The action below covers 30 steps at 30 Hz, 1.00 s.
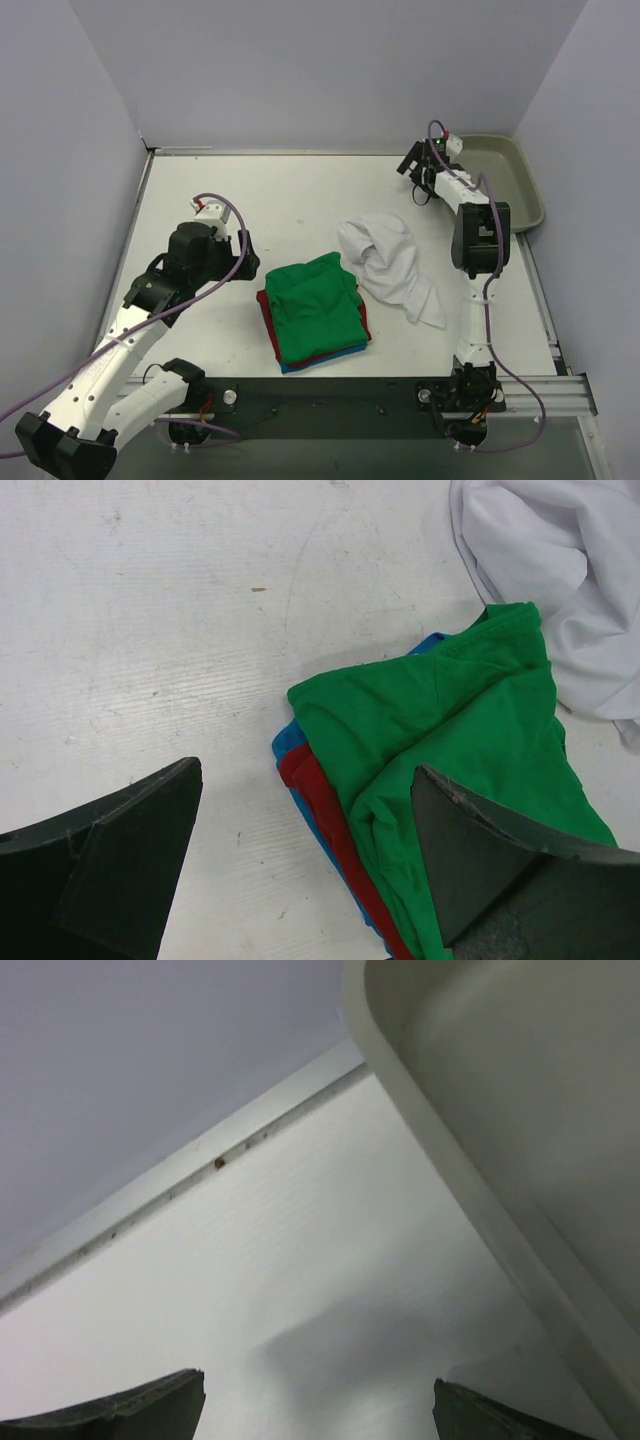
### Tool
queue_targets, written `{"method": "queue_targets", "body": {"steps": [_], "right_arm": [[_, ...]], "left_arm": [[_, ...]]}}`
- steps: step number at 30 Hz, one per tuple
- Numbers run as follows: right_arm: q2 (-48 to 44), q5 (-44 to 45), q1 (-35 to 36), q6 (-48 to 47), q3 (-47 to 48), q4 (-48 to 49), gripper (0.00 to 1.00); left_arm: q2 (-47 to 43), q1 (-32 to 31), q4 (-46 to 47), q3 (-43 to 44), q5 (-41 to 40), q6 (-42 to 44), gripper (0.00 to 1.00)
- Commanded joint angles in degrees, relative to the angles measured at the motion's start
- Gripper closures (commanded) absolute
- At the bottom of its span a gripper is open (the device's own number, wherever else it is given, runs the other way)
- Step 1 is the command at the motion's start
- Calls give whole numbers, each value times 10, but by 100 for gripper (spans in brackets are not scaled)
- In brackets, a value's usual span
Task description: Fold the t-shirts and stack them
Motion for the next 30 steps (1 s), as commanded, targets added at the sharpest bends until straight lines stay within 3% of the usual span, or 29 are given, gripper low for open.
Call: {"method": "queue_targets", "body": {"steps": [1,4,8,12,14,16,20,24,30], "right_arm": [[-175,-16,41,-78,-150,165,0],[-285,1,97,-146,-258,196,0],[-410,44,162,-153,-366,174,0],[-572,91,204,-140,-480,155,0],[-621,111,222,-142,-528,136,0],[-683,127,238,-143,-544,94,0],[-766,140,264,-151,-569,45,0],[-838,135,274,-146,-595,13,0],[-885,137,293,-139,-624,-24,0]], "left_arm": [[1,4,32,5,5,6,5],[8,2,37,16,35,-7,5],[34,-12,51,43,86,-52,5],[73,-102,66,57,42,-89,5],[97,-196,57,66,-29,-105,5],[136,-278,53,77,-83,-115,5],[188,-371,45,74,-143,-154,5],[228,-410,58,51,-168,-179,5],[319,-413,98,24,-172,-191,5]]}}
